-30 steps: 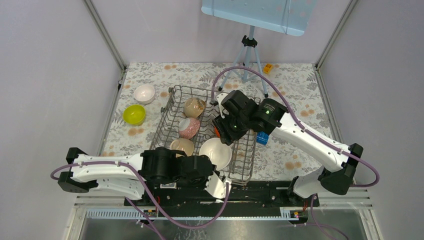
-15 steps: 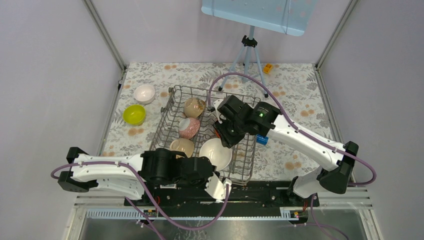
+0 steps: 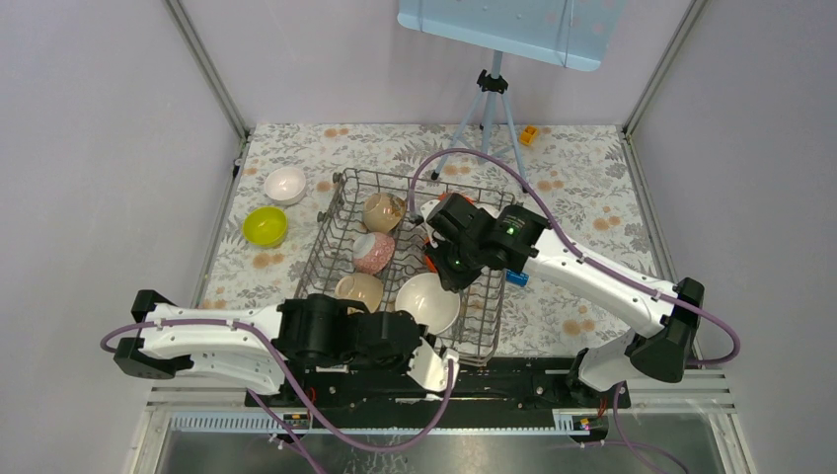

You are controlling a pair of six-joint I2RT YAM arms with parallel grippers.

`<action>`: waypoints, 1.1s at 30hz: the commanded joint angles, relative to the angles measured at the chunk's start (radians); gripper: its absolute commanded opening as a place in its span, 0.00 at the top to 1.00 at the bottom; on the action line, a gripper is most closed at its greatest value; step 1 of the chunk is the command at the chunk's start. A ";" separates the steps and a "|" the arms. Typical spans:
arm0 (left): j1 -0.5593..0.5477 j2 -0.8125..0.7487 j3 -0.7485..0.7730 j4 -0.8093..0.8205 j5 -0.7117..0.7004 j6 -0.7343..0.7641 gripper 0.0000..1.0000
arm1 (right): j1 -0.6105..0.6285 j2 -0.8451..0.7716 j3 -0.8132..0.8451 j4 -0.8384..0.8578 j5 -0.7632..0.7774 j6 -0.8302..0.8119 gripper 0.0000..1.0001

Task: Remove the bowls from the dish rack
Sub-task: Place the bowl at the center of the board.

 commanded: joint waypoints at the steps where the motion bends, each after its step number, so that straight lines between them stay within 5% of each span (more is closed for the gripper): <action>1: -0.001 -0.062 -0.004 0.129 -0.116 -0.063 0.52 | 0.009 -0.061 0.002 0.038 0.043 0.055 1.00; 8: 0.000 -0.137 0.000 0.175 -0.262 -0.195 0.02 | 0.007 -0.143 -0.010 0.040 0.189 0.111 1.00; 16: 0.001 -0.156 0.084 0.127 -0.388 -0.502 0.01 | 0.007 -0.271 -0.124 0.124 0.407 0.196 1.00; 21: 0.010 -0.130 0.034 0.346 -0.571 -0.724 0.01 | 0.007 -0.326 -0.211 0.181 0.499 0.254 1.00; 24: 0.061 -0.089 0.046 0.416 -0.651 -0.967 0.01 | 0.006 -0.348 -0.236 0.206 0.545 0.293 1.00; 29: 0.272 -0.067 0.066 0.252 -0.565 -1.579 0.01 | 0.001 -0.364 -0.272 0.226 0.589 0.377 1.00; 33: 0.322 -0.082 0.011 0.267 -0.490 -1.734 0.01 | -0.013 -0.391 -0.313 0.254 0.593 0.434 1.00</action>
